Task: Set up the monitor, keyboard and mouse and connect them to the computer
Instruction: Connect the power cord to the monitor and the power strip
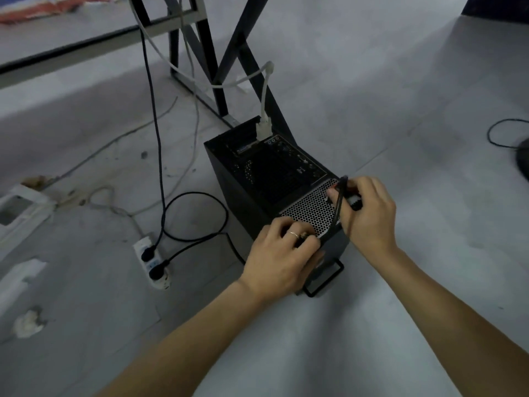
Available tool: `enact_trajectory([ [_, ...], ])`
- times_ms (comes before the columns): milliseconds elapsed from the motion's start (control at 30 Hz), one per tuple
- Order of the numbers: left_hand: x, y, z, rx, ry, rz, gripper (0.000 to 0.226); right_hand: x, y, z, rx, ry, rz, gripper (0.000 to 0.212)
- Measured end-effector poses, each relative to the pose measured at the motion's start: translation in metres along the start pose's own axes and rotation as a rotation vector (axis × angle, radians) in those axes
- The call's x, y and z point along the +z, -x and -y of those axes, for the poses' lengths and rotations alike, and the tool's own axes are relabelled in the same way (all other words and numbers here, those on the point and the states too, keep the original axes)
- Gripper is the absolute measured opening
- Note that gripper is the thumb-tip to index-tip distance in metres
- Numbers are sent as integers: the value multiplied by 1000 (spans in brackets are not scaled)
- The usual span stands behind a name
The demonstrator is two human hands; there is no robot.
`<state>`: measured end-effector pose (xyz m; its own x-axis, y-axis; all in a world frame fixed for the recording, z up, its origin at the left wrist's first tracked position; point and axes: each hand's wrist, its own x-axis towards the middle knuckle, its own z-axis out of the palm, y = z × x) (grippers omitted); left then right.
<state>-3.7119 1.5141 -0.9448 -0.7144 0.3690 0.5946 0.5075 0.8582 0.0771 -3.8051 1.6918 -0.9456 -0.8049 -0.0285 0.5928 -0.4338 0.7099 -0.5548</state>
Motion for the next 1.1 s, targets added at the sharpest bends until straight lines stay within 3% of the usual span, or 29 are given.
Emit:
enact_trajectory([
  [167,16,-11,-4,-63,7,14,17,2,-15,-5,-3,4,24,18],
  [233,16,-13,-6,-123,-12,98,22,1,-17,-1,59,25,54,17],
  [300,1,-17,-15,-288,17,292,31,-8,-18,11,165,16,161,20],
  [400,-46,-39,-38,-569,100,729,57,-43,-24,36,360,115,531,40],
  [467,-84,-65,-49,-739,57,981,62,-78,-31,59,401,298,800,45],
  [533,-132,-102,-52,-841,-8,1165,58,-119,-48,88,405,365,1005,38],
  [600,-179,-135,-59,-809,-54,1258,39,-160,-69,120,356,340,1142,36],
  [833,-377,-264,-101,-896,77,1190,26,-310,-215,258,136,365,1291,29],
  [1000,-516,-327,-81,-983,60,973,12,-376,-330,376,-52,294,1262,37],
  [1100,-598,-343,-63,-1091,20,816,24,-396,-381,452,-186,209,1212,35],
])
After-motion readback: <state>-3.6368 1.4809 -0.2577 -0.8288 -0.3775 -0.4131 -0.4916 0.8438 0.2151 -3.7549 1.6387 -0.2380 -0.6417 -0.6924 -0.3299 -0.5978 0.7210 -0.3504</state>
